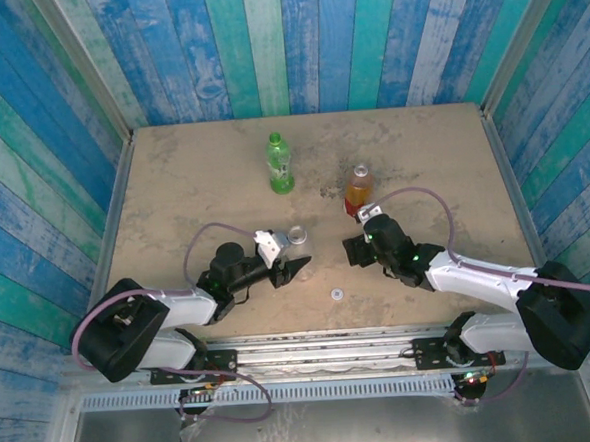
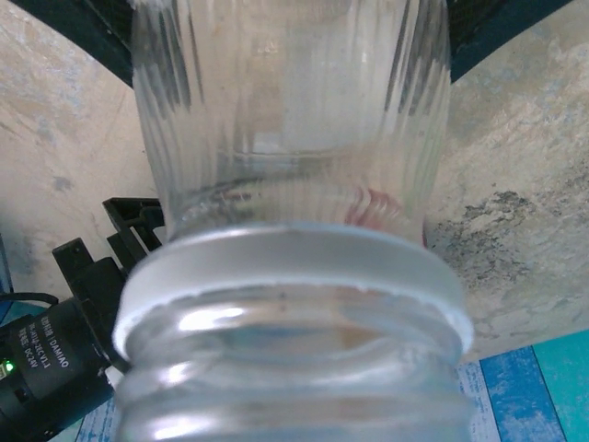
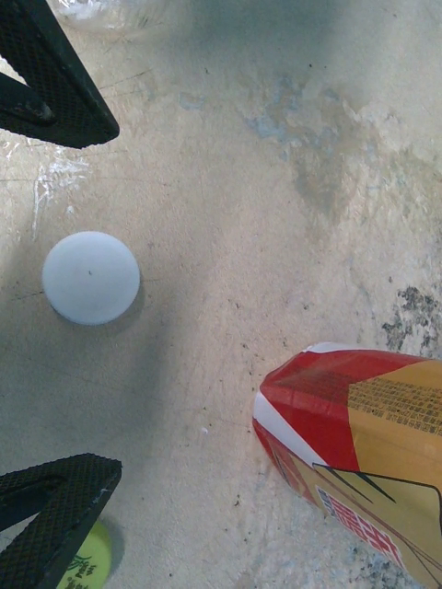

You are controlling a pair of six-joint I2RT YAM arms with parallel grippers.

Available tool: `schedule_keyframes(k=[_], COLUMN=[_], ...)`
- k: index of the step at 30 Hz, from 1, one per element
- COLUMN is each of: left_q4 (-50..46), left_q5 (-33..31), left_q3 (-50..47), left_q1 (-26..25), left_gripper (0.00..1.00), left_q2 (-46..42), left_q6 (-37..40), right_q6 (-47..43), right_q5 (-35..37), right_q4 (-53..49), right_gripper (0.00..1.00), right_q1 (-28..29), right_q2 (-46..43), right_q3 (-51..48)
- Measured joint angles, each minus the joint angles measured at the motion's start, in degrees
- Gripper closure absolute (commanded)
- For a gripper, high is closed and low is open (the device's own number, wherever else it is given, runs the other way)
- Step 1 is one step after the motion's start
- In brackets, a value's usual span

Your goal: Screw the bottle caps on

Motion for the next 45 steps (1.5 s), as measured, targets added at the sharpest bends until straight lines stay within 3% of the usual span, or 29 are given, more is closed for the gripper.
schedule_keyframes(k=[10,16,18,25,40,45], left_q4=[-5.4,-7.9,-7.0,-1.1,17.5,20.2], left_q5=[9.4,13.6,13.7,13.3,7.5,6.1], left_q3=[4.9,8.7,8.3,6.0,-0.3,-0.3], left_q1=[0.0,0.0,0.0,0.0,-0.8,-1.5], left_gripper=[0.42,0.37,0.27,0.15,0.16,0.17], left_q2=[2.8,5.8,5.9,7.1,9.5,11.8], left_q6=[6.2,9.2,9.4,7.4,1.8,1.2], right_q6=[0.2,0.5,0.9,1.9,2.1,2.1], right_q5=[2.6,3.1,3.7,4.5,5.1,5.1], right_q4=[0.0,0.1,0.0,0.3,0.3,0.3], right_gripper=[0.11,0.09,0.09,0.09,0.07,0.01], right_q1=[0.0,0.0,0.0,0.0,0.0,0.0], right_q2=[-1.9,-2.6,-3.6,-6.9,-6.8,-6.8], right_q3=[-1.2,-1.6,-2.1,-3.6,-3.9,-3.9])
